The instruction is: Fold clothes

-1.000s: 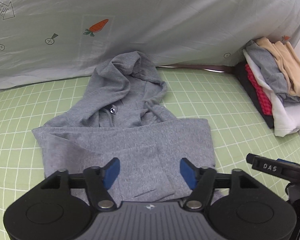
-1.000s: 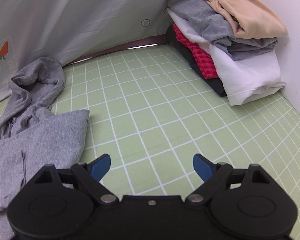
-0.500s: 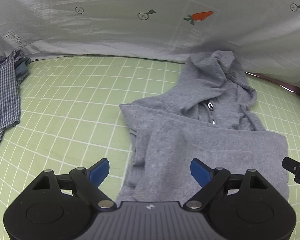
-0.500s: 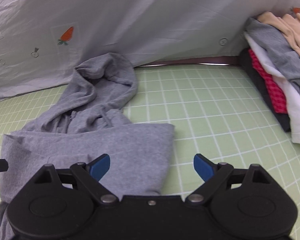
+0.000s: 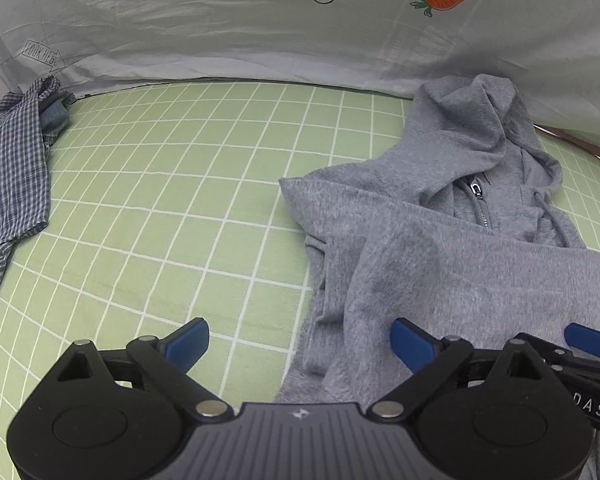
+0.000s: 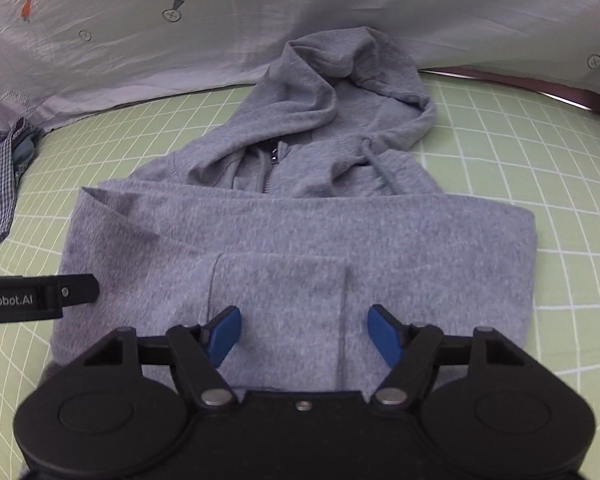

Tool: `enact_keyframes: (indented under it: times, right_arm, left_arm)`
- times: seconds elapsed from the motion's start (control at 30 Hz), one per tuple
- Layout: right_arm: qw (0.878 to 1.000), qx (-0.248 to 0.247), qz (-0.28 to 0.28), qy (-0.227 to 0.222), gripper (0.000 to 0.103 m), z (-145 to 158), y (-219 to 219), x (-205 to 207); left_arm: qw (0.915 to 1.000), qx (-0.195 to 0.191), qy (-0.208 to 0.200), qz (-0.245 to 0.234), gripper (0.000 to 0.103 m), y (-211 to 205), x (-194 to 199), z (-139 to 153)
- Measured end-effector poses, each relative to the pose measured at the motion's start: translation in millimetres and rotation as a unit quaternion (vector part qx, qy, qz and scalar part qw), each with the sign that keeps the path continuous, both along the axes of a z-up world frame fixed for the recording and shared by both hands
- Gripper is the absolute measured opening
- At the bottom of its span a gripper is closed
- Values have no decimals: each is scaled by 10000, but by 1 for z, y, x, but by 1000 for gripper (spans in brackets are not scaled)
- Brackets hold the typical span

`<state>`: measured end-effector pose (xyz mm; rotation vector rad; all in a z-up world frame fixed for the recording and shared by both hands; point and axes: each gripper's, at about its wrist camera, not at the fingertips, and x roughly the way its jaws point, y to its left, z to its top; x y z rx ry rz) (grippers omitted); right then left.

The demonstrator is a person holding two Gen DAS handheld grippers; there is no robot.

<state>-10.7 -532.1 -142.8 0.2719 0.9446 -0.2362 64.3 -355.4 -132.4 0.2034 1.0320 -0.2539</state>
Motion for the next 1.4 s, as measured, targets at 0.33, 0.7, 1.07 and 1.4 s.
enact_keyframes:
  times: [0.33,0.7,1.07,1.4]
  right_arm:
    - [9972,-309,-151,-662,0,54,-19,-19]
    - [9979,333,-528,-145,43,15,-34,-19]
    - [9997,206,-47,-140,3,4,-12,-6]
    - [9919,-363,-1200,-185,5,34,-61,-37]
  left_arm:
    - [9990,-57,-378,-244,98,-9,-2,15]
    - [9987,-192,-211,-417,99,-20,0,6]
    - [9993,-125,-58,-348,103,-16,-1,-2]
    - [9978,-397,-299,-438,103,-21,-1,11]
